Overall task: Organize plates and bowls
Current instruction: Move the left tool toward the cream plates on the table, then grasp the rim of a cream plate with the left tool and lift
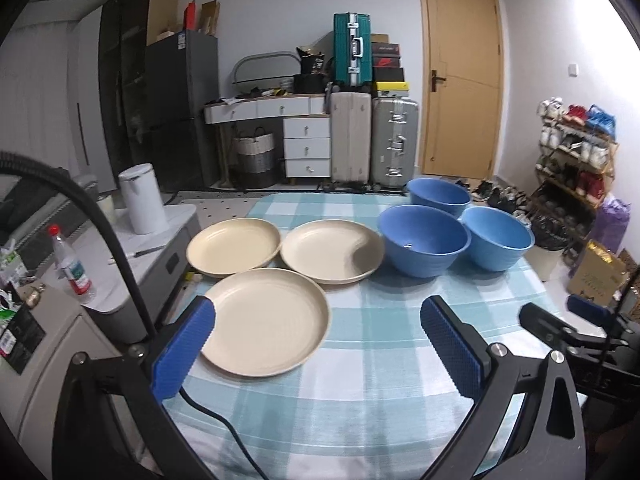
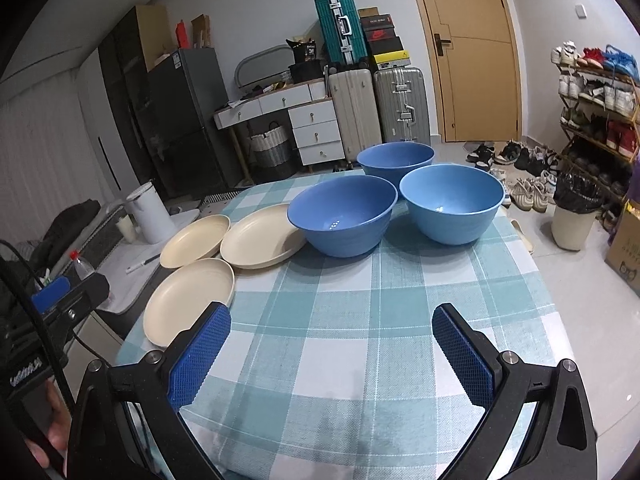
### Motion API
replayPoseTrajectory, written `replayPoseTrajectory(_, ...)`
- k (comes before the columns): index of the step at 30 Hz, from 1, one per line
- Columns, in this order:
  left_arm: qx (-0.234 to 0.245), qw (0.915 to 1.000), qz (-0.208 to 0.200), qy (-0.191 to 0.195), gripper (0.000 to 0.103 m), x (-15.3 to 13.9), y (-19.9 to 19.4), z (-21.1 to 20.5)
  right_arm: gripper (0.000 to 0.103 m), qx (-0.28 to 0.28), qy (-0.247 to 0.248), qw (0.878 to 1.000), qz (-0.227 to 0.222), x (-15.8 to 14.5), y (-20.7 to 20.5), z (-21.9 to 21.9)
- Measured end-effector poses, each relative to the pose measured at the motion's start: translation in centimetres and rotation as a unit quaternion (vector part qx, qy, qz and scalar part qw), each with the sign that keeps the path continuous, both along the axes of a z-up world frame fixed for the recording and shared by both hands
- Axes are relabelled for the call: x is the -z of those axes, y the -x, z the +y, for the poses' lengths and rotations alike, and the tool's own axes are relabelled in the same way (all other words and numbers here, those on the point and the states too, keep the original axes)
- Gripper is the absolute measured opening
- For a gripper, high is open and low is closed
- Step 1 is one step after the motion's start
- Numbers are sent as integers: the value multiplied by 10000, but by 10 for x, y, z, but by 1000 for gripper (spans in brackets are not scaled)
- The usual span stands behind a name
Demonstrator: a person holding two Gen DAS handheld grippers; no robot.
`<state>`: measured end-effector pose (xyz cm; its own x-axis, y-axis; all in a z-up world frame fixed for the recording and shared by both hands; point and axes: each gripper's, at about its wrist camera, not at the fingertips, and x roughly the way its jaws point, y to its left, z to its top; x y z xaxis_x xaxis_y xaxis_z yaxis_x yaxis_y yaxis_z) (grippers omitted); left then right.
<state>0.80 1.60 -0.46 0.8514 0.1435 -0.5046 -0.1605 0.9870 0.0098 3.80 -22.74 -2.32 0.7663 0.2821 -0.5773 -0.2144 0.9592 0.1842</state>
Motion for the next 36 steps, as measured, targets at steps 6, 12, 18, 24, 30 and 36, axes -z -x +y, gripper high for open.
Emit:
replayPoseTrajectory(6,-343,9992,-79,-196,103,-1,-3,15,103,-125,326,9993,-161,-2,0,16)
replayPoseTrajectory(12,-604,9980,75,-141,103,-2,-14,47,103,-258,408,9984,-288,-11,-11,29)
replayPoseTrajectory(18,-1085,9929,401,-293,103,4,-33,80,103,-473,589,9955,-577,-29,-25,54)
replayPoseTrajectory(24,-1267,9894,715,8,103,11,-57,123,103,-1004,533,9897,-868,-41,-44,82)
replayPoseTrajectory(30,-1602,9819,961,318,103,19,-92,173,103,-1488,662,9817,-983,-50,-79,130)
replayPoseTrajectory(36,-1582,9796,1104,556,103,32,-130,211,103,-1977,665,9746,-816,-56,-132,191)
